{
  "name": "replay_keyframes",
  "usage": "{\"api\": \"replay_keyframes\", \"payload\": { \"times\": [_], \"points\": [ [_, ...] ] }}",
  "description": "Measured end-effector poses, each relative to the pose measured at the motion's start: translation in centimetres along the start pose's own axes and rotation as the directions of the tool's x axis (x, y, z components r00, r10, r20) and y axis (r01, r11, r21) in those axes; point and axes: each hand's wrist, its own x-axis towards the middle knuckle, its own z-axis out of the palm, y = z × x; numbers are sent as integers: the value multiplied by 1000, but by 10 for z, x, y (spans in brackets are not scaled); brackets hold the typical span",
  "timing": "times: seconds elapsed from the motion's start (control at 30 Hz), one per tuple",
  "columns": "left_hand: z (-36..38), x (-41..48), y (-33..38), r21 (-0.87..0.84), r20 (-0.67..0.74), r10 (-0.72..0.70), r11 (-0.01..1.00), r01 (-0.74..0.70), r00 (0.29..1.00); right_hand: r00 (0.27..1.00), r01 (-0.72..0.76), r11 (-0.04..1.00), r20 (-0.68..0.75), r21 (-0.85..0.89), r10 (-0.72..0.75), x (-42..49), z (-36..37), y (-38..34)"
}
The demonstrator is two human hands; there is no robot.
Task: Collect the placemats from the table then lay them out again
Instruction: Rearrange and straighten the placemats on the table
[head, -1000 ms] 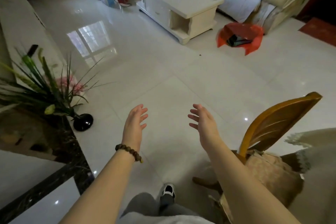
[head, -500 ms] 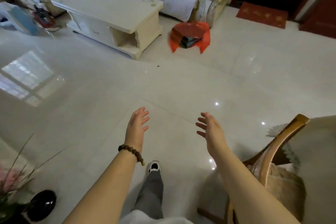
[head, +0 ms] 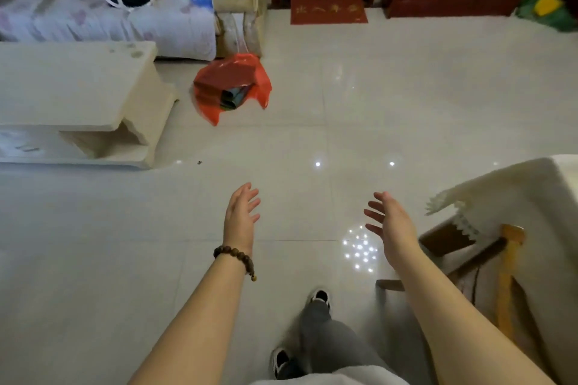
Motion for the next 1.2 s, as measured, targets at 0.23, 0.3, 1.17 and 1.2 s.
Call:
{"api": "replay_keyframes", "payload": {
  "times": [0.23, 0.3, 1.17, 1.2],
  "points": [
    [113, 103, 11, 93, 210, -28, 996, 8, 977, 988, 14, 997, -153, 79, -2, 101, -22, -38],
    [155, 132, 22, 123, 266, -44, 992, 12, 963, 981, 14, 994, -191, 108, 7, 136, -30, -58],
    [680, 366, 96, 326, 734, -191, 941, -91, 652, 759, 81, 932, -627, 353, 172, 468, -191, -267],
    [703, 373, 101, 332, 744, -200, 939, -94, 637, 740, 95, 928, -649, 361, 177, 481, -198, -281]
  ]
}}
